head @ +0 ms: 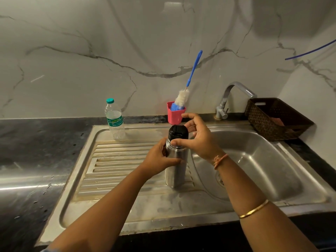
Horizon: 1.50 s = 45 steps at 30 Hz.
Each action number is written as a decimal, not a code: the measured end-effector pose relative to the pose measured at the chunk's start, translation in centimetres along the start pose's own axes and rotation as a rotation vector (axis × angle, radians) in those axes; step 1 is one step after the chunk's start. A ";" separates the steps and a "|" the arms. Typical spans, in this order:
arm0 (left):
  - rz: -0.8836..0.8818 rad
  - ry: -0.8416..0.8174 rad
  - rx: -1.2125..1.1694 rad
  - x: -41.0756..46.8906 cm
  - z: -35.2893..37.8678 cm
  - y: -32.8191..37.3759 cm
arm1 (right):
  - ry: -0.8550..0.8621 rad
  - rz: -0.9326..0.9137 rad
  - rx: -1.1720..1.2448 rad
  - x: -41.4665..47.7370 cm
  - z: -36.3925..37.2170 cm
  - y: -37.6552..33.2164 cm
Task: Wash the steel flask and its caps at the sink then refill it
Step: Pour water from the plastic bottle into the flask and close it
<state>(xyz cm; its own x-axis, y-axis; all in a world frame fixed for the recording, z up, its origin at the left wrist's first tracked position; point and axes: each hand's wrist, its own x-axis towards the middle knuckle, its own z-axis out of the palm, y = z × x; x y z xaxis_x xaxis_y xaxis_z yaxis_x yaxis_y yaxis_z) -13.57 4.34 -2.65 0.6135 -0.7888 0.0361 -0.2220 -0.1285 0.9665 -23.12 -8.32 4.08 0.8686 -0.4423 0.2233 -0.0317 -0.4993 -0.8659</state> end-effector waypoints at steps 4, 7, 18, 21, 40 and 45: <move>0.002 -0.006 -0.028 0.0 0.2 0.1 | -0.351 0.021 0.207 0.2 -1.3 0.0; 0.025 0.023 -0.011 -0.1 0.5 0.3 | -0.209 -0.005 0.186 0.2 -0.8 0.0; -0.057 0.040 -0.031 -0.4 1.0 1.3 | -0.364 -0.046 0.122 1.2 -2.2 1.2; -0.042 0.154 -0.008 -1.0 1.7 1.4 | -0.204 -0.066 0.099 0.4 -0.9 1.3; -0.099 0.317 0.054 -1.3 3.2 2.2 | -0.007 -0.096 0.043 -0.3 1.8 2.7; -0.138 0.264 0.054 -1.2 3.0 2.9 | -0.041 -0.094 0.244 -0.5 1.8 2.5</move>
<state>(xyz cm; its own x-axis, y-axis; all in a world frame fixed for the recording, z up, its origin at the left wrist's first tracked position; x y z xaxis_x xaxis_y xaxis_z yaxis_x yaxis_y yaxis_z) -17.24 3.12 -0.69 0.8151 -0.5789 -0.0234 -0.1580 -0.2609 0.9523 -22.73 -8.00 0.98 0.8818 -0.3693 0.2933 0.1658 -0.3395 -0.9259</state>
